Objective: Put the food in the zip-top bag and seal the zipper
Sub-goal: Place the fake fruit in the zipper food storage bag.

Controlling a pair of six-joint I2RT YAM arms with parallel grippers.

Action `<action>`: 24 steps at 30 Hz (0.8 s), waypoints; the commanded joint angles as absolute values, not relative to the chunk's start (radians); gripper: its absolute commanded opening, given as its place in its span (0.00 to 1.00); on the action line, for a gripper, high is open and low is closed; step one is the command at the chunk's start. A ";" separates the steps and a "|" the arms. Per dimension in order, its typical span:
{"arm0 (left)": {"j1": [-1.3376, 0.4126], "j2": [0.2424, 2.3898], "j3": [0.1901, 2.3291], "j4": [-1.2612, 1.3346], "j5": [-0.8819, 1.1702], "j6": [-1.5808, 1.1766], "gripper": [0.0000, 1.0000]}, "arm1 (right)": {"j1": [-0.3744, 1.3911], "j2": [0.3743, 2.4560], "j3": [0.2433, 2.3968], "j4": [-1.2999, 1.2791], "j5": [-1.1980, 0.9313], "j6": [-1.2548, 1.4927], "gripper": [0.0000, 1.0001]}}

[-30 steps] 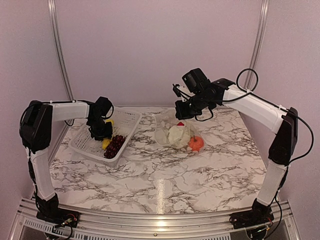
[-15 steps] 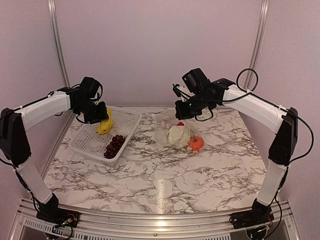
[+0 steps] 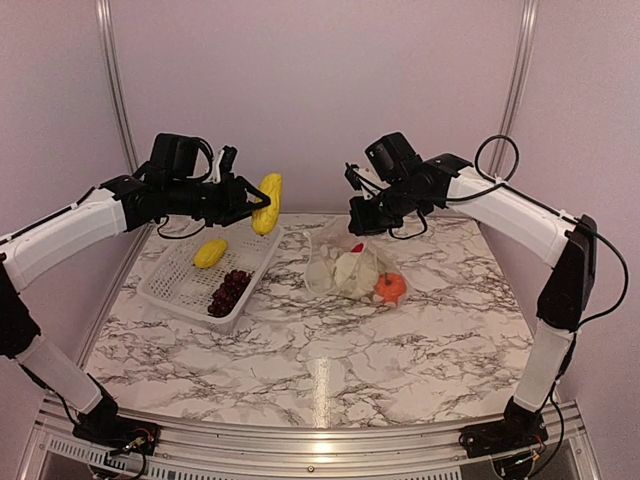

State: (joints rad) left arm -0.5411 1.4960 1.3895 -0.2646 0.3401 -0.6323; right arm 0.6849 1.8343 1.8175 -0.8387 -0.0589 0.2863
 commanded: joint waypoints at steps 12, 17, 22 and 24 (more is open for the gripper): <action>-0.675 1.667 1.496 -0.359 0.614 -0.527 0.25 | 0.696 1.819 1.865 -0.792 -0.106 0.323 0.00; -0.692 1.706 1.491 -0.369 0.624 -0.526 0.22 | 0.700 1.802 1.847 -0.783 -0.110 0.329 0.00; -0.708 1.765 1.523 -0.374 0.622 -0.535 0.20 | 0.701 1.790 1.811 -0.767 -0.129 0.343 0.00; -0.710 1.794 1.544 -0.384 0.616 -0.552 0.20 | 0.703 1.785 1.800 -0.760 -0.138 0.348 0.00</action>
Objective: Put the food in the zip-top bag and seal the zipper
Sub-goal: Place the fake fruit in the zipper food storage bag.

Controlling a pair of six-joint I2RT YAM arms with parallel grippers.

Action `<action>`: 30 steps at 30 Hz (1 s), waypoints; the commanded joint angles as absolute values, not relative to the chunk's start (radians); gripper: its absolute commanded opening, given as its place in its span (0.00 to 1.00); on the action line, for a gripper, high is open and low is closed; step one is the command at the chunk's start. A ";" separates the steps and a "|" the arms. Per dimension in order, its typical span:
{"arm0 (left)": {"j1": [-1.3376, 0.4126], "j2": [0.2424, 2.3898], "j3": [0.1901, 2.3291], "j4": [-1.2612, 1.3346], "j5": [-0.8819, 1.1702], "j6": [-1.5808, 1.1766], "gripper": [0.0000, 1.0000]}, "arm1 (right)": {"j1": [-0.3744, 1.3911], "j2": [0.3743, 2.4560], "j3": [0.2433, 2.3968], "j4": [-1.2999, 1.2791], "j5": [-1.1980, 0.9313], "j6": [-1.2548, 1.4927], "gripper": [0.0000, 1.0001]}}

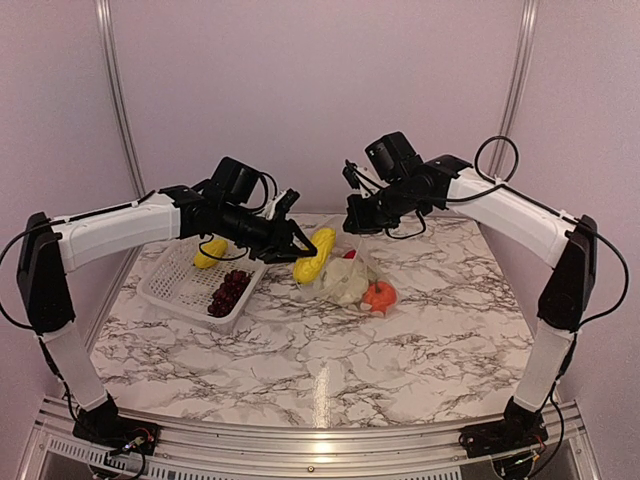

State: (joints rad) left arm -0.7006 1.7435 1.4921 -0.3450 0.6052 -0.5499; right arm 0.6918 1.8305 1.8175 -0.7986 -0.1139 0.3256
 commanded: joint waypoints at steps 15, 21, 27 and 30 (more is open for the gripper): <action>-0.723 1.982 1.681 -0.356 0.514 -0.775 0.15 | 0.706 1.755 1.753 -0.735 -0.169 0.337 0.00; -0.724 2.023 1.751 -0.356 0.393 -0.885 0.15 | 0.706 1.756 1.769 -0.735 -0.188 0.341 0.00; -0.730 2.071 1.792 -0.286 0.358 -1.013 0.16 | 0.706 1.765 1.795 -0.732 -0.216 0.354 0.00; -0.739 2.100 1.823 -0.276 0.338 -1.051 0.16 | 0.709 1.763 1.794 -0.729 -0.228 0.358 0.00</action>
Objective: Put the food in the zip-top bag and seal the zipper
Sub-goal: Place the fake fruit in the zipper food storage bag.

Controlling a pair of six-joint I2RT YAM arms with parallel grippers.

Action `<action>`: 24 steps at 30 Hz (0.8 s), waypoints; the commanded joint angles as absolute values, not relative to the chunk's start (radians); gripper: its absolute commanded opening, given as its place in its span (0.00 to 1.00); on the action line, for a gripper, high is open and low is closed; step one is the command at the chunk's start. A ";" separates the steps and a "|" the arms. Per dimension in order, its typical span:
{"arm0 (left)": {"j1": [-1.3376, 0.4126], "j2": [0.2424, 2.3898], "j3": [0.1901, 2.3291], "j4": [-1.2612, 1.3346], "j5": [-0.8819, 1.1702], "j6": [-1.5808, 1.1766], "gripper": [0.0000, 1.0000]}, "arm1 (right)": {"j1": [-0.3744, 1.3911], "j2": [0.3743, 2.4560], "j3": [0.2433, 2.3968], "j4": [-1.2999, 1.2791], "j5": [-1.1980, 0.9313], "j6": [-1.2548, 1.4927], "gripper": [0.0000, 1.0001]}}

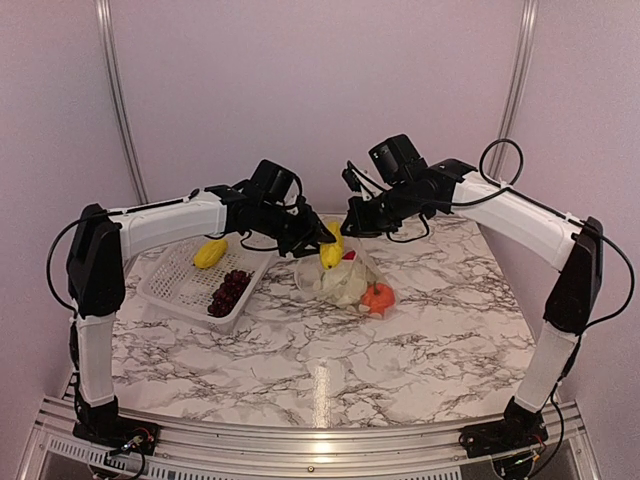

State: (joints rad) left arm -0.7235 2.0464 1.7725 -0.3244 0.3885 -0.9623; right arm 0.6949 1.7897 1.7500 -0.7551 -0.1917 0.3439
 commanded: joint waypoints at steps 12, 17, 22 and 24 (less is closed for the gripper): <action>-0.780 2.199 1.871 -0.147 0.309 -1.263 0.19 | 0.713 1.764 1.793 -0.711 -0.238 0.368 0.00; -0.791 2.229 1.891 -0.156 0.267 -1.322 0.21 | 0.714 1.760 1.793 -0.708 -0.242 0.369 0.00; -0.797 2.257 1.882 -0.075 0.265 -1.401 0.35 | 0.714 1.758 1.798 -0.711 -0.239 0.367 0.00; -0.799 2.278 1.920 -0.070 0.294 -1.411 0.48 | 0.714 1.758 1.797 -0.711 -0.238 0.368 0.00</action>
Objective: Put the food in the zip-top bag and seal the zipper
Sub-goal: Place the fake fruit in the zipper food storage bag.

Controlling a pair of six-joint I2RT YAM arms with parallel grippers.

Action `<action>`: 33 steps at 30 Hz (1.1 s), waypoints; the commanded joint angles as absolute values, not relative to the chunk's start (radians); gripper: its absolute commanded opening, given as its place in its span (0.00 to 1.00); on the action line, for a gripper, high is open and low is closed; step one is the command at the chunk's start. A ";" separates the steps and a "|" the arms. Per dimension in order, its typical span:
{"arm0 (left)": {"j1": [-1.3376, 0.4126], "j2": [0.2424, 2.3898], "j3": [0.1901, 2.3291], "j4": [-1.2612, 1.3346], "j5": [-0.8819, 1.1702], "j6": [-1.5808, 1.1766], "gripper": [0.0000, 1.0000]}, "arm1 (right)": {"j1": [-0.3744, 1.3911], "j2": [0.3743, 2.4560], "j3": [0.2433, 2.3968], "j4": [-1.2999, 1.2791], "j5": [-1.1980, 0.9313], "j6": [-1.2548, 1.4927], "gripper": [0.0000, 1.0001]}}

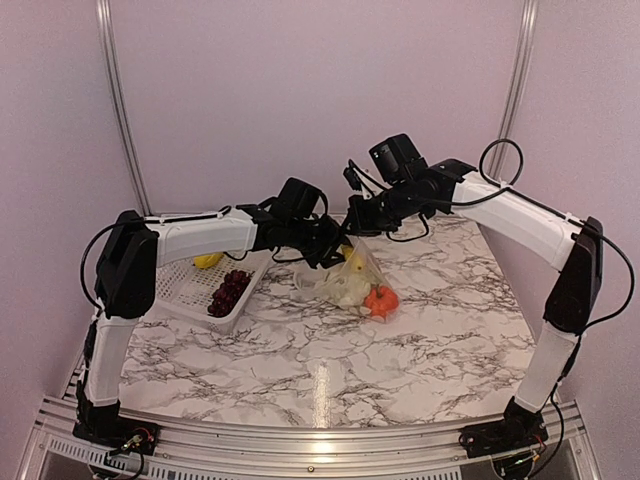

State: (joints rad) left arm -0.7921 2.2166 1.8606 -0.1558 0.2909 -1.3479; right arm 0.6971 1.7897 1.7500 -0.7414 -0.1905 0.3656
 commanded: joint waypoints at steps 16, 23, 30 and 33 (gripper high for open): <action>-0.796 2.161 1.928 -0.082 0.366 -1.345 0.61 | 0.705 1.752 1.787 -0.711 -0.184 0.373 0.00; -0.795 2.057 1.875 -0.139 0.393 -1.211 0.59 | 0.684 1.750 1.764 -0.704 -0.165 0.372 0.00; -0.771 2.008 1.870 -0.174 0.481 -1.140 0.59 | 0.667 1.757 1.757 -0.705 -0.149 0.376 0.00; -0.758 2.017 1.877 -0.223 0.562 -1.121 0.59 | 0.661 1.762 1.764 -0.701 -0.149 0.376 0.00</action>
State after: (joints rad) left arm -0.7578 2.1201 1.8606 -0.1955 0.3649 -1.1961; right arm 0.7033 1.7313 1.7573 -0.6674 -0.2691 0.3706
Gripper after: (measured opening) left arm 0.589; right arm 0.003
